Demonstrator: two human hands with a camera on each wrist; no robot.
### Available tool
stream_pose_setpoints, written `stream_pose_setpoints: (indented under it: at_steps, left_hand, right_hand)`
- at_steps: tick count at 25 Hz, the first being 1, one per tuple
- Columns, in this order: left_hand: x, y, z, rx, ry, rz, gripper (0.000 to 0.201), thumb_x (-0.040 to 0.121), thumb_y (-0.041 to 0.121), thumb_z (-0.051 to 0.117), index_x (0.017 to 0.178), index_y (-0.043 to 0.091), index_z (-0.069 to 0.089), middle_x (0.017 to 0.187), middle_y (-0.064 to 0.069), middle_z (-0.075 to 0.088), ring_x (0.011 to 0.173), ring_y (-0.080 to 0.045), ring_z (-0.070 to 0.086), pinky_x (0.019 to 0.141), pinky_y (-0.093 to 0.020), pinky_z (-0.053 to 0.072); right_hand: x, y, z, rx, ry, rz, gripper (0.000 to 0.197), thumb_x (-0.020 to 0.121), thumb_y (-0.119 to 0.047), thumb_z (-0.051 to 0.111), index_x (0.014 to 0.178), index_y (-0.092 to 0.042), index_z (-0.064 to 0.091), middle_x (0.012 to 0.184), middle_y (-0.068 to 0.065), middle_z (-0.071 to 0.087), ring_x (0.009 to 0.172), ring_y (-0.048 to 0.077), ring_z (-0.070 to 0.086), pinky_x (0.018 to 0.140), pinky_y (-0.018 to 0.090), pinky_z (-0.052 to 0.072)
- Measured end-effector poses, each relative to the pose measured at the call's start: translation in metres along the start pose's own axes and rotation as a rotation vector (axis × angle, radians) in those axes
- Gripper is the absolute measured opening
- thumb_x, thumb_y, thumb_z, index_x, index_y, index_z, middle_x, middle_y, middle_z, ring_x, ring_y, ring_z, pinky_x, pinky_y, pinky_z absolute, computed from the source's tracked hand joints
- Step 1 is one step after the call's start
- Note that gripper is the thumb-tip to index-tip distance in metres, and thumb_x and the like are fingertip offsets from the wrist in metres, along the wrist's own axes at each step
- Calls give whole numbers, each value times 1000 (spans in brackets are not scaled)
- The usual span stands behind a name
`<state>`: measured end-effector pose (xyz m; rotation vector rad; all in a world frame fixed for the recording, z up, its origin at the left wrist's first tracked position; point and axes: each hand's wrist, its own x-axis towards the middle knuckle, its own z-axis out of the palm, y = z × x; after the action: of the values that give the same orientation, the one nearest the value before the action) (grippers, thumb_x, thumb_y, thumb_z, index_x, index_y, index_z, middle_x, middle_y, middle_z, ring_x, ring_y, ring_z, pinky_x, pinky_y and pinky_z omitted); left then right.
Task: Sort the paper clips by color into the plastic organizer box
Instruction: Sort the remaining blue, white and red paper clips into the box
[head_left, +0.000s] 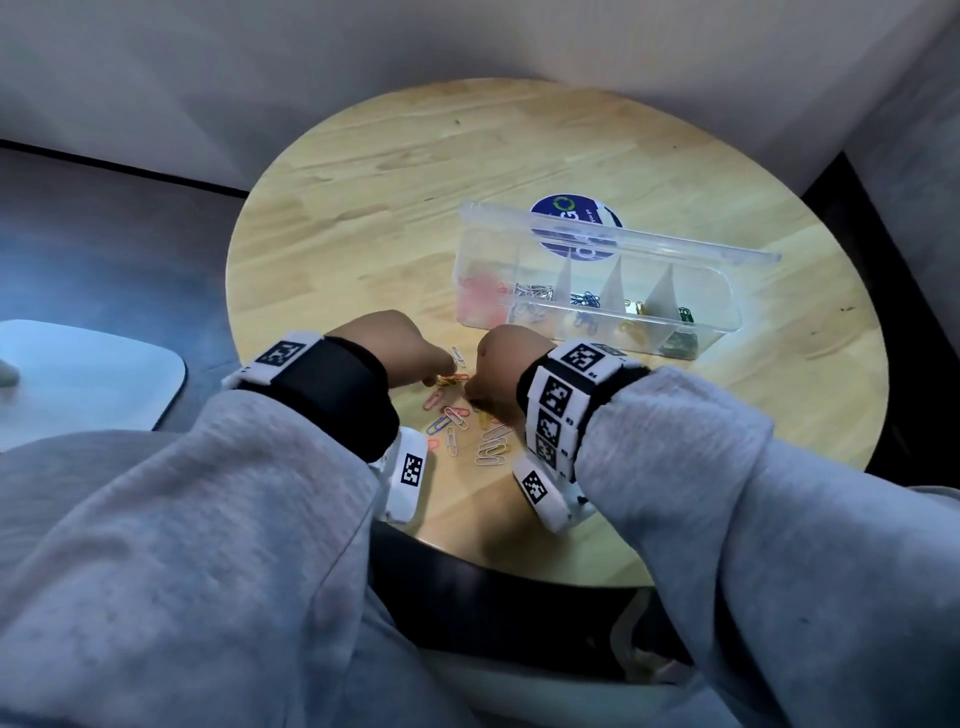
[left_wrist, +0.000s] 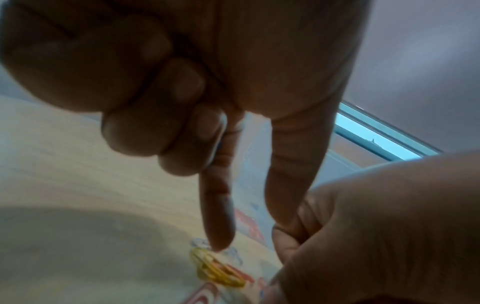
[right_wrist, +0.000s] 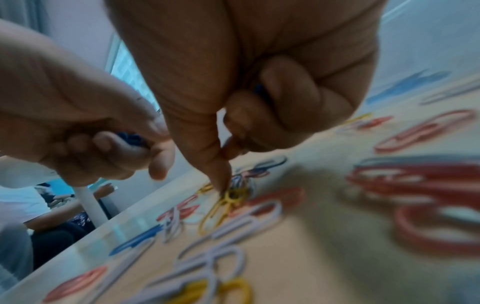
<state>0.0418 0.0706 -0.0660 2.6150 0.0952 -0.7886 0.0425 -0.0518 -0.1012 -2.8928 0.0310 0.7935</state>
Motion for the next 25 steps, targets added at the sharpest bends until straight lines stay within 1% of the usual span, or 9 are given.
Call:
stream_pose_setpoints:
  at_steps: [2,4,7,9,15,17,20,23,25]
  left_hand:
    - [1,1,7,82,-23,-12,28,72,44,69,74,15,69,71,-3,58,68,-20,52,58,-24,34]
    - [1,3,13,177,-58,-21,29,69,42,73,64,15,62,63,-1,52,63,-19,49,52,-22,30]
    - [-1,3,20,263,-56,-11,24,66,35,75,75,13,68,75,-2,63,76,-21,61,59,-21,38]
    - [1,3,23,282,-56,1,25,68,31,74,85,13,71,87,-3,70,86,-22,66,65,-24,43]
    - [5,4,35,334,-60,50,18,64,19,73,82,14,72,86,-3,73,81,-21,68,59,-23,44]
    - [6,4,36,311,-58,58,17,64,17,72,80,13,73,84,-3,73,80,-21,68,60,-23,44]
    - [6,4,32,248,-80,76,17,65,19,71,80,12,72,81,-2,72,75,-21,65,62,-24,43]
    - [3,5,16,119,-106,128,17,70,28,72,76,12,70,69,0,62,69,-20,54,65,-24,38]
    - [-2,7,3,-42,-151,156,14,72,28,71,68,16,64,59,0,50,57,-19,42,56,-23,31]
  right_hand:
    - [-6,9,-2,31,-1,-31,17,83,-24,60,76,-11,53,72,3,51,78,23,53,49,22,32]
    - [-8,20,-5,120,34,-41,15,82,-21,61,75,-13,52,75,2,52,78,21,52,49,23,31]
    - [-12,36,-17,220,43,-22,32,83,-27,65,63,-18,42,67,-3,45,68,16,48,50,22,32]
    - [-17,46,-23,251,34,-5,32,84,-29,66,62,-20,43,66,-5,45,58,10,42,49,20,33]
    - [-27,50,-18,197,-10,-86,11,78,-19,72,80,-20,60,66,-9,51,68,12,52,56,21,37]
    - [-28,49,-13,160,-27,-103,15,75,-19,74,81,-24,61,65,-9,51,63,11,51,52,22,37]
    - [-29,48,-7,117,-43,-87,12,78,-18,71,79,-22,60,62,-8,52,58,11,51,49,20,36]
    - [-31,53,-7,55,-51,-98,7,81,-15,64,77,-18,59,64,-7,52,66,16,51,53,21,38]
    - [-30,59,-11,201,-93,-46,12,81,-14,58,70,-18,55,64,-4,55,60,16,49,54,23,40]
